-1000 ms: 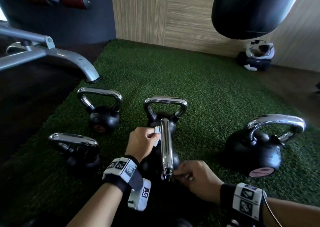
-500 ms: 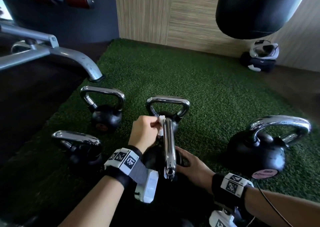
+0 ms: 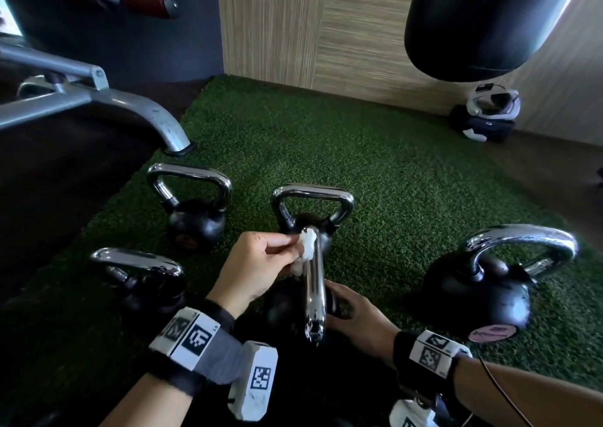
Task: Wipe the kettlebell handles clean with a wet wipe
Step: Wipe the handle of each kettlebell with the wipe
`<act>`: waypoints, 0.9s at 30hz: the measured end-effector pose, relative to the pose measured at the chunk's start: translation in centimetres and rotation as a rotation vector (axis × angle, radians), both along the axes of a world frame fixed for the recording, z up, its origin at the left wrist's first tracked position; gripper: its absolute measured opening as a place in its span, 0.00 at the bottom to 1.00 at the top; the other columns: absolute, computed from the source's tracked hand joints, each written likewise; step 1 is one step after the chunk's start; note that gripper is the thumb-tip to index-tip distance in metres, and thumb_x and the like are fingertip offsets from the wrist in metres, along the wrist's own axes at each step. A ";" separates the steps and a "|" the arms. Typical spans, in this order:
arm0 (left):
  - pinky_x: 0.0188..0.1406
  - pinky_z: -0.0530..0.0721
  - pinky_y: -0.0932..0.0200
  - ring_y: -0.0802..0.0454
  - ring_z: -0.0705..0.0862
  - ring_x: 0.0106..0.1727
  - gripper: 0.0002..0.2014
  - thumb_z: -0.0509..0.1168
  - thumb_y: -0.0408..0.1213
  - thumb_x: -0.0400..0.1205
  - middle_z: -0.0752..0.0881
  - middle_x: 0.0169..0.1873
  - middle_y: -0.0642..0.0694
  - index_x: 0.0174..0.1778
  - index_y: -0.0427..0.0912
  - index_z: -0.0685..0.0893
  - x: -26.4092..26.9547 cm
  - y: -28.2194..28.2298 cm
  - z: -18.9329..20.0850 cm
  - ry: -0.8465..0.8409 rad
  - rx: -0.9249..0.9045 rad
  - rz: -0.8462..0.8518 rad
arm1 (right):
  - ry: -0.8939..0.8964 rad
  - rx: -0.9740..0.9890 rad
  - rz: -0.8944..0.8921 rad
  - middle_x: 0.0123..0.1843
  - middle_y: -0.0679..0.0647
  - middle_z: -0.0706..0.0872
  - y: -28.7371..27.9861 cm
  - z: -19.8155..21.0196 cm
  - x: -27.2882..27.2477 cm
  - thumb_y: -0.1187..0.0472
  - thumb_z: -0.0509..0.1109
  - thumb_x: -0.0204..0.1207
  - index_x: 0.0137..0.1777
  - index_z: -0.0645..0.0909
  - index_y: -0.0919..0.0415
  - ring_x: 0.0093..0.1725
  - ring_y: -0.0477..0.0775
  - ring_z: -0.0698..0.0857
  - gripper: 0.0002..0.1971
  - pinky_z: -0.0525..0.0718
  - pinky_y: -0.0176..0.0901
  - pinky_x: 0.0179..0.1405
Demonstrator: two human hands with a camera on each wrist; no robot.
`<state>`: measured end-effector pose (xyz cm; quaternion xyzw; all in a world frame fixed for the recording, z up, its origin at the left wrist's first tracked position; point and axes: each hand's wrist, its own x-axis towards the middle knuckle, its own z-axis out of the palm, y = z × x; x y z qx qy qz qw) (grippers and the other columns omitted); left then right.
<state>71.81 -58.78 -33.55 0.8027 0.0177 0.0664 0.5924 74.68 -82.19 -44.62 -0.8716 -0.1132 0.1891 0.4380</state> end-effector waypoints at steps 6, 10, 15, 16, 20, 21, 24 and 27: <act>0.57 0.90 0.58 0.53 0.94 0.49 0.05 0.78 0.33 0.77 0.96 0.45 0.45 0.48 0.44 0.96 -0.6 1.5 0.9 0.259 -0.150 -0.211 | 0.008 -0.008 0.016 0.70 0.36 0.86 0.1 1.1 -0.1 0.14 0.74 0.47 0.78 0.74 0.33 0.71 0.38 0.83 0.55 0.79 0.49 0.77; 0.38 0.90 0.66 0.55 0.93 0.41 0.07 0.75 0.23 0.78 0.95 0.44 0.39 0.51 0.33 0.93 -1.8 1.4 0.6 0.310 -0.308 -0.229 | 0.011 -0.020 0.025 0.70 0.36 0.85 0.2 1.5 -0.4 0.13 0.73 0.47 0.79 0.73 0.32 0.71 0.39 0.82 0.56 0.79 0.49 0.77; 0.32 0.89 0.66 0.55 0.92 0.34 0.05 0.76 0.23 0.74 0.94 0.39 0.38 0.45 0.32 0.93 -3.3 1.6 -0.7 0.367 -0.355 -0.299 | 0.021 -0.058 0.021 0.70 0.39 0.85 0.2 1.9 -0.3 0.12 0.72 0.45 0.79 0.72 0.34 0.69 0.42 0.84 0.58 0.81 0.51 0.75; 0.30 0.88 0.66 0.56 0.91 0.33 0.04 0.77 0.23 0.75 0.94 0.38 0.39 0.43 0.34 0.93 -3.8 1.9 -0.8 0.369 -0.314 -0.360 | 0.021 -0.060 0.020 0.70 0.39 0.85 0.2 1.9 -0.4 0.12 0.72 0.45 0.79 0.72 0.34 0.69 0.42 0.84 0.58 0.82 0.51 0.75; 0.36 0.86 0.67 0.54 0.91 0.37 0.04 0.80 0.27 0.74 0.94 0.39 0.39 0.43 0.37 0.95 -4.9 2.3 -1.1 0.229 -0.164 -0.413 | 0.032 -0.067 0.017 0.70 0.39 0.85 0.3 1.9 -0.4 0.12 0.72 0.45 0.79 0.71 0.32 0.69 0.42 0.84 0.58 0.82 0.51 0.75; 0.38 0.85 0.67 0.54 0.91 0.38 0.04 0.80 0.29 0.74 0.95 0.39 0.40 0.42 0.40 0.96 -5.0 2.2 -1.2 0.192 -0.124 -0.420 | 0.033 -0.068 0.013 0.70 0.39 0.85 0.3 1.8 -0.4 0.12 0.72 0.45 0.79 0.71 0.32 0.69 0.42 0.84 0.57 0.82 0.51 0.75; 0.48 0.88 0.61 0.56 0.94 0.47 0.04 0.82 0.37 0.76 0.96 0.43 0.51 0.45 0.47 0.97 -5.2 2.1 -1.2 0.132 0.078 -0.517 | 0.040 -0.063 0.014 0.70 0.40 0.85 0.1 1.8 -0.2 0.12 0.73 0.44 0.78 0.71 0.31 0.70 0.42 0.84 0.57 0.82 0.52 0.75; 0.54 0.88 0.63 0.59 0.93 0.51 0.06 0.82 0.39 0.75 0.95 0.45 0.58 0.47 0.52 0.97 -5.5 2.3 -0.8 0.071 0.153 -0.541 | 0.044 -0.059 0.024 0.70 0.38 0.84 0.2 2.2 -0.2 0.13 0.74 0.45 0.77 0.72 0.30 0.70 0.41 0.83 0.55 0.83 0.52 0.74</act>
